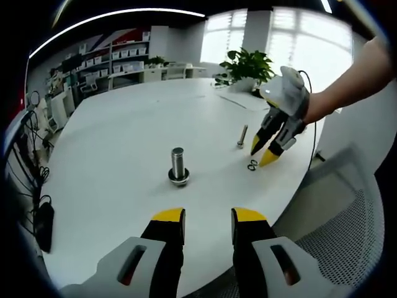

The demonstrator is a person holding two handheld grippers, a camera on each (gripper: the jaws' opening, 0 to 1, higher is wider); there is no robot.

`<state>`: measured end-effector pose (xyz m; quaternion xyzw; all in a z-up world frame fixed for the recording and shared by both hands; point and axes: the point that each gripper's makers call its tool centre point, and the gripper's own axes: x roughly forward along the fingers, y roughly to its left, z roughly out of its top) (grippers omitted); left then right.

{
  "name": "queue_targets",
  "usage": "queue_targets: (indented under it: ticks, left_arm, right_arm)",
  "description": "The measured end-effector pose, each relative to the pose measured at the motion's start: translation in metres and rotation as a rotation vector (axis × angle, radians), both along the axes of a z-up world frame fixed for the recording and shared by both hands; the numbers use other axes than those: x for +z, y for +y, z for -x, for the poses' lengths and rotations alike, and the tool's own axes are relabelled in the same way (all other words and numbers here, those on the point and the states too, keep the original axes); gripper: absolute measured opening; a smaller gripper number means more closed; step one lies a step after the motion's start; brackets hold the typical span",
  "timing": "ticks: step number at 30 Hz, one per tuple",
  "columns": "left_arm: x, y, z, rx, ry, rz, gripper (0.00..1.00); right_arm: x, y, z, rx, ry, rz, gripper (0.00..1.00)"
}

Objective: Place the washer onto the threaded stud by aligning its center hole with the stud, sliding it down to the base, and recovering from edge contact or off-axis alignment until the washer reaches the visible bottom stop.

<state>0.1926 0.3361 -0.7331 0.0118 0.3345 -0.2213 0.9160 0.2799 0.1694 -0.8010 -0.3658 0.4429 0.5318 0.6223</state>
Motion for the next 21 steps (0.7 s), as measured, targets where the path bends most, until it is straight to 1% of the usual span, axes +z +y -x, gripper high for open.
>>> queue_targets:
  ticks: [4,8,13,14,15,19,20,21]
  left_arm:
    - [-0.0009,-0.0009,0.0003,-0.009,0.002,-0.009,0.28]
    - [-0.0005,-0.0004,0.0006,-0.006,0.001,-0.009,0.28]
    - [-0.0003,0.0006,-0.0001,-0.003,-0.001,-0.009,0.28]
    - [-0.0004,0.0005,-0.0001,-0.003,-0.001,-0.009,0.28]
    - [-0.0005,0.0003,0.0000,-0.003,0.000,-0.008,0.28]
    - [-0.0002,0.0000,0.0002,-0.003,0.000,-0.009,0.28]
    - [-0.0006,0.0002,0.0000,-0.003,0.001,-0.009,0.28]
    - [-0.0008,0.0002,-0.0001,-0.003,0.001,-0.010,0.28]
  right_arm:
    - [-0.0004,0.0028,-0.0007,0.026,-0.016,0.004,0.24]
    - [0.0000,0.0035,0.0027,0.090,-0.026,0.022,0.22]
    - [-0.0009,0.0061,0.0015,0.112,-0.020,0.053,0.18]
    - [-0.0010,0.0060,0.0013,0.113,-0.016,0.067,0.18]
    - [-0.0005,0.0052,0.0012,0.131,-0.014,0.095,0.17]
    - [-0.0015,0.0056,0.0008,0.174,-0.003,0.163,0.16]
    - [-0.0017,0.0061,0.0005,0.178,0.000,0.174,0.15]
    - [-0.0027,0.0029,-0.0033,0.170,-0.004,0.204,0.14]
